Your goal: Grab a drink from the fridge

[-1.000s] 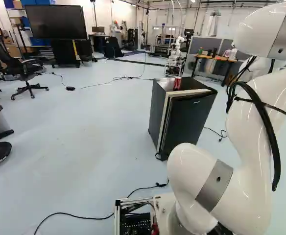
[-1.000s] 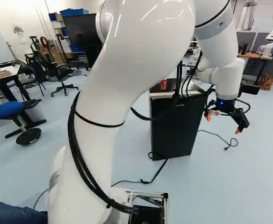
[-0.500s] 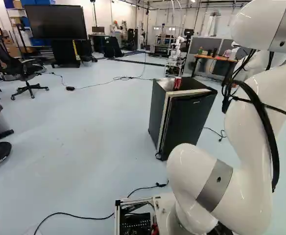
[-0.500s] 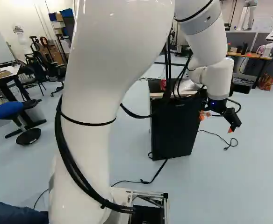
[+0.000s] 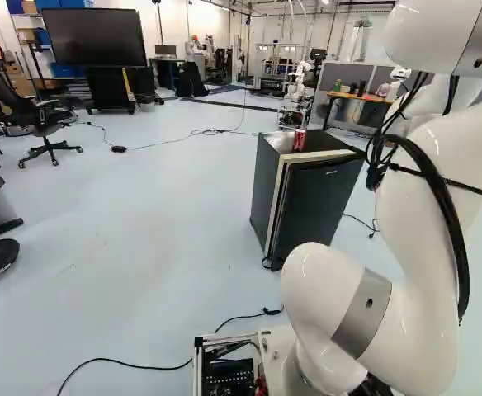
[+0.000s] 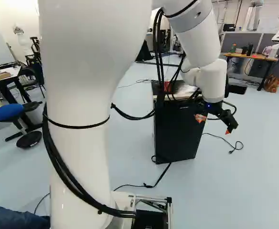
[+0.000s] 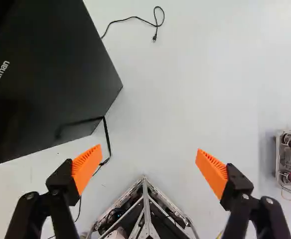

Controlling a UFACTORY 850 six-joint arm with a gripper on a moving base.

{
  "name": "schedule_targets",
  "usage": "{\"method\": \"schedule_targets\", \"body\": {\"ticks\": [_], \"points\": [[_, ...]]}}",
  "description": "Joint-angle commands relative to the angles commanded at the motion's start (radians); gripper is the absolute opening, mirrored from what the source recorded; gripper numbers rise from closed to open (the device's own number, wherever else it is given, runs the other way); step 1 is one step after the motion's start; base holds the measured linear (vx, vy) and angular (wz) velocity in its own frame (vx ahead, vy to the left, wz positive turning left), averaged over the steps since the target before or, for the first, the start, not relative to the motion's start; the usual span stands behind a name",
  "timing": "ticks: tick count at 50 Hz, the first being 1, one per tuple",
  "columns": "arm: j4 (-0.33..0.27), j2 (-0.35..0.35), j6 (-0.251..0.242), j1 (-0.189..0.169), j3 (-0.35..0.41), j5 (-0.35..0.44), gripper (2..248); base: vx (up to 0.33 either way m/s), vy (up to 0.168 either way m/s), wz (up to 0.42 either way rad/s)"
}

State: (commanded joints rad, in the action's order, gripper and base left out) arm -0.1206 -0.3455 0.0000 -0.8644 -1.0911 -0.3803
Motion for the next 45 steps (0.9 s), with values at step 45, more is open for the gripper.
{"method": "schedule_targets", "body": {"ticks": [45], "points": [[0.0, -0.001, 0.0, 0.096, 0.142, 0.163, 247, 0.0, 0.0, 0.0]]}}
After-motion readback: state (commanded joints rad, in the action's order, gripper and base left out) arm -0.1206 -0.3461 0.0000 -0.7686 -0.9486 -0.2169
